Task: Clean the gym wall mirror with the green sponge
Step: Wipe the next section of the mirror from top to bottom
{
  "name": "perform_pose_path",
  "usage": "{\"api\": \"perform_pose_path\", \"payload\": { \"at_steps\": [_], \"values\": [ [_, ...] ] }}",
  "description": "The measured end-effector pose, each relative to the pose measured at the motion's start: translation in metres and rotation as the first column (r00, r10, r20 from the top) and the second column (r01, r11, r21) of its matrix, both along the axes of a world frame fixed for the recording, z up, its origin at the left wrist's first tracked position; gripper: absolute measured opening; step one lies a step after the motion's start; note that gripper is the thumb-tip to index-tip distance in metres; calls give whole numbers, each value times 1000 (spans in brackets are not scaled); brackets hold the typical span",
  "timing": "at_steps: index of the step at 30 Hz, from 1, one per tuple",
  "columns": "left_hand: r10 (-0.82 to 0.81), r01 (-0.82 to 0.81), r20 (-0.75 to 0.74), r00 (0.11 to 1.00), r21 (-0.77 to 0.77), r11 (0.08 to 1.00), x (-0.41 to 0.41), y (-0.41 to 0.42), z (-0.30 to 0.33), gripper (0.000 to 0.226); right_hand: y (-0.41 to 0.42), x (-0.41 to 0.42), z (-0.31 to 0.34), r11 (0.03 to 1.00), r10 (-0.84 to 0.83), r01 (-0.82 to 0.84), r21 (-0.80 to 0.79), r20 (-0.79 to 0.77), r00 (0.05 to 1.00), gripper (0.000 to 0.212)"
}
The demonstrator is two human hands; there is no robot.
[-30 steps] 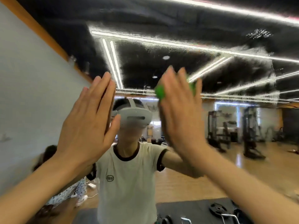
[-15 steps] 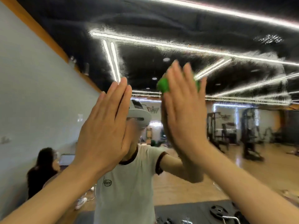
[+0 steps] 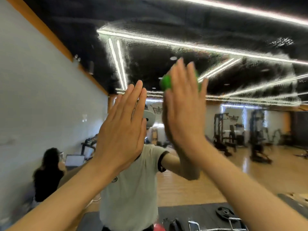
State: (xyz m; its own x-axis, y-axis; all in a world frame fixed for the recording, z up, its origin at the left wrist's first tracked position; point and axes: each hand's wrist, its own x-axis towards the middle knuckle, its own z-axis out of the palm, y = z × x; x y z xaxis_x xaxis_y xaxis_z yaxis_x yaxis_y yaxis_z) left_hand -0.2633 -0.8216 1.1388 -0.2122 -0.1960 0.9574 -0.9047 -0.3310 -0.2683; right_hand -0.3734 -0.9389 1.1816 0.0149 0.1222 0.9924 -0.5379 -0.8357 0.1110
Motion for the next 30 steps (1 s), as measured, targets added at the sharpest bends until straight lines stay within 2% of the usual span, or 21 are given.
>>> {"api": "perform_pose_path", "payload": {
  "at_steps": [3,6,8,11,13,14,15,18,19,21,22,24,27,28,30],
  "values": [
    [-34,33,13,999,27,999,4,17,-4,58,11,-7,-90,965,-87,-5,-261,-340,936,52],
    [10,-10,-1,1000,43,999,22,49,-14,60,-3,-29,-85,919,-189,-21,-393,-487,853,51],
    [7,-6,-34,999,20,1000,43,71,-18,60,-9,-30,-43,952,-124,-8,-308,-407,905,53],
    [-13,7,-129,992,-46,999,77,92,-19,60,-11,-24,33,999,25,-29,-40,-96,995,53],
    [31,-45,-167,986,-78,996,93,100,-18,59,-1,-11,46,995,86,-88,52,44,995,54],
    [46,-61,-167,985,-86,994,97,101,-18,59,6,-2,34,994,93,-96,59,48,994,55],
    [36,-51,-158,987,-90,995,98,102,-18,59,13,6,11,997,74,-74,22,0,997,55],
    [7,-23,-148,989,-107,994,94,102,-18,59,29,10,-80,973,-57,-18,-231,-316,947,52],
    [11,-28,-151,988,-113,993,92,102,-18,59,28,4,-97,949,-107,-28,-313,-406,908,50],
    [18,-35,-147,989,-120,992,90,102,-17,58,18,-9,-89,902,-188,-56,-428,-508,840,49],
    [20,-37,-140,990,-118,992,91,102,-17,58,14,-12,-73,898,-206,-44,-438,-505,838,51],
    [30,-44,-129,991,-109,993,92,102,-17,59,9,-10,-24,950,-121,-10,-312,-397,910,54],
    [45,-58,-110,993,-116,992,91,100,-17,59,15,3,44,998,56,-58,-32,-61,997,52],
    [48,-60,-102,994,-121,991,90,101,-17,58,22,12,49,996,82,-82,24,25,996,53],
    [46,-58,-95,994,-127,990,89,101,-16,59,36,31,25,998,50,-53,46,54,997,55]
  ]
}}
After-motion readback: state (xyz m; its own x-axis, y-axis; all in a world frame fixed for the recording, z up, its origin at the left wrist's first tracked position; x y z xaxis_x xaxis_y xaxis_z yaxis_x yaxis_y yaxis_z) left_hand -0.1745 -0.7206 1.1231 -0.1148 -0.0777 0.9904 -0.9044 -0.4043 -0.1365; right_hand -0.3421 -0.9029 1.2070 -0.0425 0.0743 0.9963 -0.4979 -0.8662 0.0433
